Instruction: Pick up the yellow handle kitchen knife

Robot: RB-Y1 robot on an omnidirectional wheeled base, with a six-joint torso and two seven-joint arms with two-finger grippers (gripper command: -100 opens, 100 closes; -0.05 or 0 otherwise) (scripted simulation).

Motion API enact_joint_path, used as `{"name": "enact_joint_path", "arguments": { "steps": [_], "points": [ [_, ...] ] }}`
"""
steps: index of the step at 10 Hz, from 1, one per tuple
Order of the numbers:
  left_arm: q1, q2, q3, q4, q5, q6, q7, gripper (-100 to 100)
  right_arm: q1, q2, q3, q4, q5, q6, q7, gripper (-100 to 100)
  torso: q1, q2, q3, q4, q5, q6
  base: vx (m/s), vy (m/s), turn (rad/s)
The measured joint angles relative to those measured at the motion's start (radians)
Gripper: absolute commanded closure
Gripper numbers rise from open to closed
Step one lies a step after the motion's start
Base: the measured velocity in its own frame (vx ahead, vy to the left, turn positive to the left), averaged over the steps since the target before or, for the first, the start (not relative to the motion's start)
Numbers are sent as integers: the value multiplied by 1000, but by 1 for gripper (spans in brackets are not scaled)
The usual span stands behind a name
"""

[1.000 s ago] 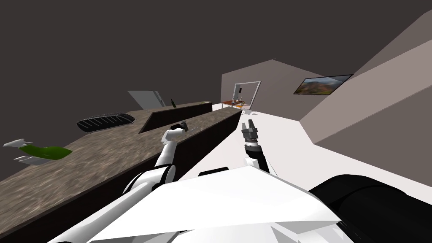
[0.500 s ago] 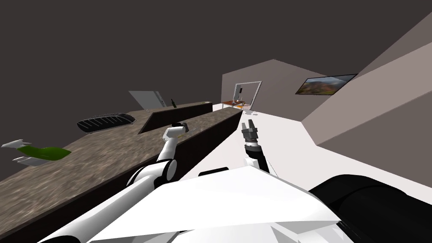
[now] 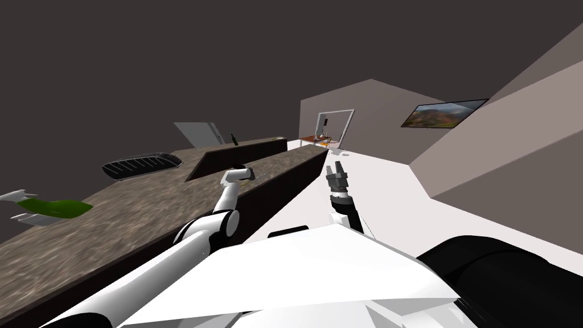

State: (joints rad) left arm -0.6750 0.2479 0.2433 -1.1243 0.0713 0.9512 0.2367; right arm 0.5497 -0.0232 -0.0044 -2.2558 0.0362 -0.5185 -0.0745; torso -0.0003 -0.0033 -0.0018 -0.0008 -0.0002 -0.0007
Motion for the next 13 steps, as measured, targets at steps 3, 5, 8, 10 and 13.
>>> {"name": "enact_joint_path", "arguments": {
  "steps": [3, 5, 8, 10, 13],
  "points": [
    [-53, 6, 17, 73, -1, 84, 15, -100, 0, 0, 0, 0, 0, 0, 0, 0, 0, -2, -1, -1, 0, 0, 59, -6, 13],
    [-72, 12, 27, 108, 3, 132, 18, -100, 0, 0, 0, 0, 0, 0, 0, 0, 0, 0, 0, 0, 0, 0, 54, -14, 25],
    [-119, 23, 44, 187, 6, 212, 27, -100, 0, 0, 0, 0, 0, 0, 0, 0, 1, -1, -1, -1, 0, 0, 78, 3, 24],
    [-144, 28, 56, 228, 5, 271, 36, -100, 0, 0, 0, 0, 0, 0, 0, 0, 1, -2, -1, -1, 0, 0, 75, -4, 18],
    [-184, 37, 73, 308, 5, 349, 46, -100, 0, 0, 0, 0, 0, 0, 0, 0, 1, -2, -1, -1, 0, 0, 69, -4, 17]
  ]
}}
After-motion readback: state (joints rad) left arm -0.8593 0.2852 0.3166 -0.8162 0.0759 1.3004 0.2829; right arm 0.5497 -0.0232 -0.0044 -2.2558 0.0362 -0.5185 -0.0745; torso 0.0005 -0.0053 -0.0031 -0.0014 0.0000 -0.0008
